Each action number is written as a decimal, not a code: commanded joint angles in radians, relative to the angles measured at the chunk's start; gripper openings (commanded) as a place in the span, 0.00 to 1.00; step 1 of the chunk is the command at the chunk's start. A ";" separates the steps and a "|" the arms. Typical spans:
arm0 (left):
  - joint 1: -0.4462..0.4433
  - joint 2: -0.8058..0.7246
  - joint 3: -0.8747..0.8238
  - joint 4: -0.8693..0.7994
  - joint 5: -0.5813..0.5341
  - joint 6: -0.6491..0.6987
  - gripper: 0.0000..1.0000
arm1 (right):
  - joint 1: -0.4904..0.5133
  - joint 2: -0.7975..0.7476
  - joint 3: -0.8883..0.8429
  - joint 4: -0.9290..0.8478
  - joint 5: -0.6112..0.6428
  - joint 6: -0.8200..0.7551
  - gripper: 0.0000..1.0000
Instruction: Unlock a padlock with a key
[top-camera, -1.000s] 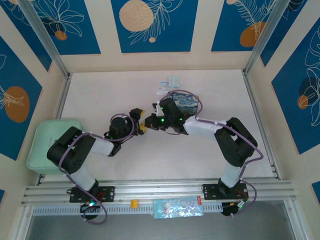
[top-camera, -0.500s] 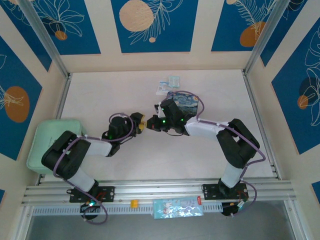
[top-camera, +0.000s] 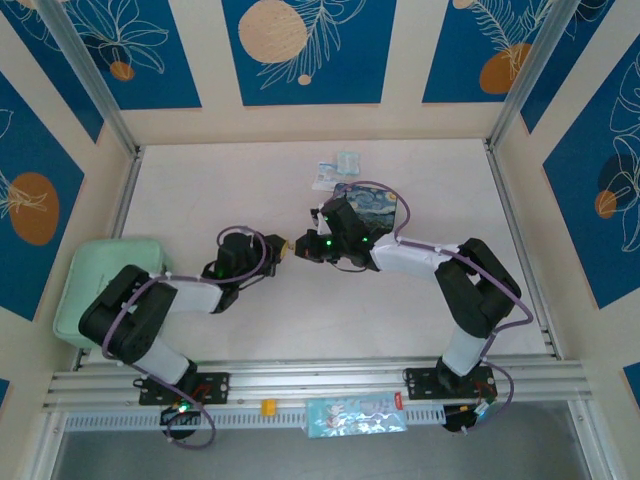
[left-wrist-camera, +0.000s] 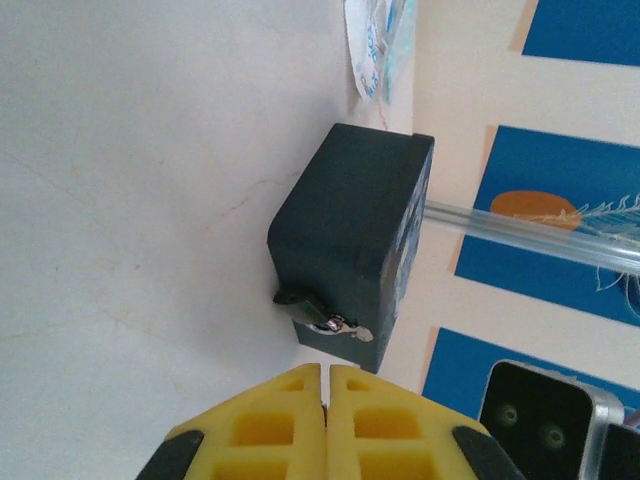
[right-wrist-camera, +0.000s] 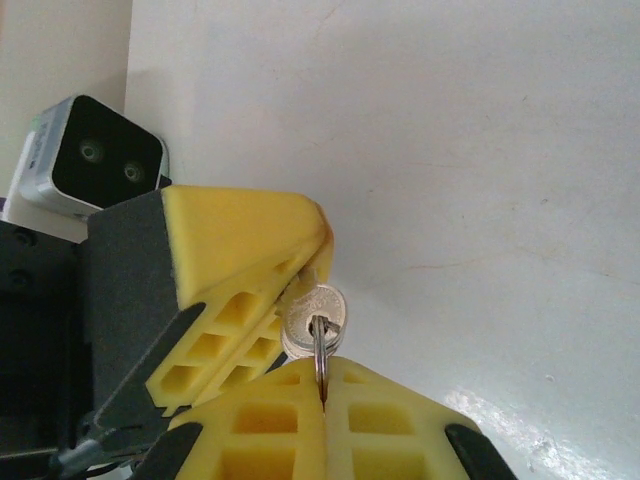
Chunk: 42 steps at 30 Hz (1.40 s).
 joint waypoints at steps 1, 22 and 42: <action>0.008 -0.034 0.038 -0.043 0.003 0.086 0.00 | 0.004 -0.048 -0.030 0.026 -0.024 -0.032 0.08; 0.055 -0.242 0.296 -0.581 0.386 1.011 0.00 | -0.150 -0.196 -0.071 0.139 -0.410 -0.289 0.44; 0.053 -0.203 0.272 -0.417 0.408 0.862 0.00 | -0.109 -0.183 -0.071 0.128 -0.353 -0.334 0.44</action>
